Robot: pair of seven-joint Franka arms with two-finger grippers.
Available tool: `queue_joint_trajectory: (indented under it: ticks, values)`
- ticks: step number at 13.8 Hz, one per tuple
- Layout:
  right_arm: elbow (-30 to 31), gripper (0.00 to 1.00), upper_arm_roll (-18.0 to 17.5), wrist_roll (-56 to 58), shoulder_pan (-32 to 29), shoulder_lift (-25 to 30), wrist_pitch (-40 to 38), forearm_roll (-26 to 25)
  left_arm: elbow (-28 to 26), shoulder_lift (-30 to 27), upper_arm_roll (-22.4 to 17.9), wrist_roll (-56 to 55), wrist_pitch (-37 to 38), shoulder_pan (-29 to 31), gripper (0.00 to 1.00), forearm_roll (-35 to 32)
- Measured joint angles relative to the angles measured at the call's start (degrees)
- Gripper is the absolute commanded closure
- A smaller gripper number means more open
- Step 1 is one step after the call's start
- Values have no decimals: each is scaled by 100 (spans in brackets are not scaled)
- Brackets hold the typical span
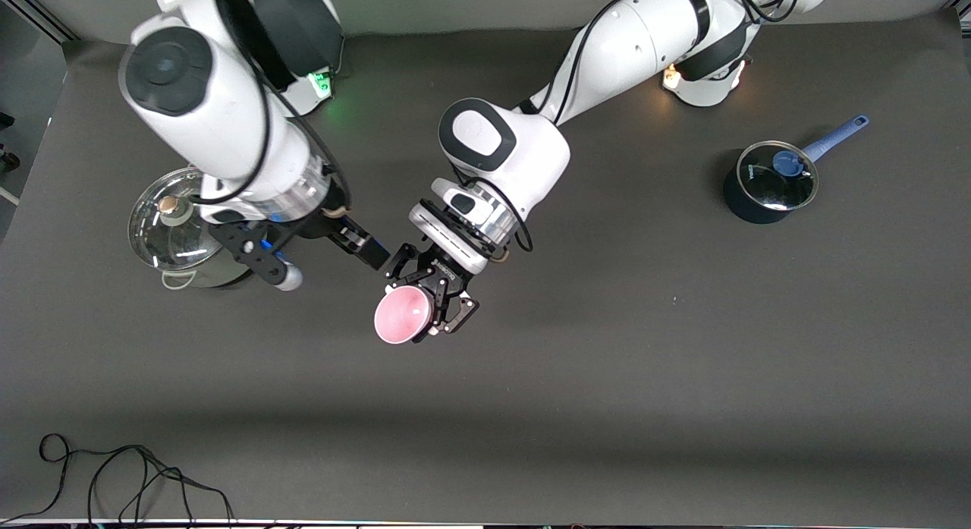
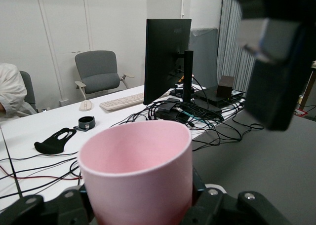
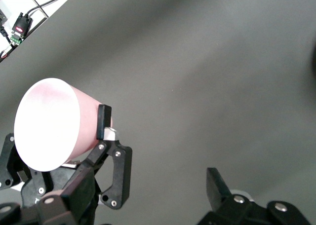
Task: Transfer pink cup from left to right arm
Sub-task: 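Reach the right gripper to the cup rim above the left gripper, then close the right gripper on the cup rim while the left gripper holds it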
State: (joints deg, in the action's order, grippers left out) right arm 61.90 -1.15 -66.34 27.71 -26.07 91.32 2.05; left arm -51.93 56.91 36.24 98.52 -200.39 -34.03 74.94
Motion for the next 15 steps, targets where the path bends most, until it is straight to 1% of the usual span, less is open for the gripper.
queue_joint_trajectory:
  ticks: [2, 5, 7, 11, 15]
  values:
    - [-134, 0, 37, -1, -8, -61, 3, -47, 0, 0, -4, -2, 0, -1, 100, 0]
    - [-504, 0, 121, -1, -82, -133, 3, -50, 2, 0, -4, -5, 0, -3, 100, 0]
    - [-649, 0, 125, 0, -104, -277, 144, -50, 2, 0, -5, -6, 0, -4, 100, 0]
    - [-734, 0, 124, 0, -101, -697, 591, -50, 3, 0, -5, -9, 0, -22, 100, 0]
    - [-757, 1, 123, 0, -100, -798, 763, -51, 3, 0, -5, -13, 0, -89, 100, 0]
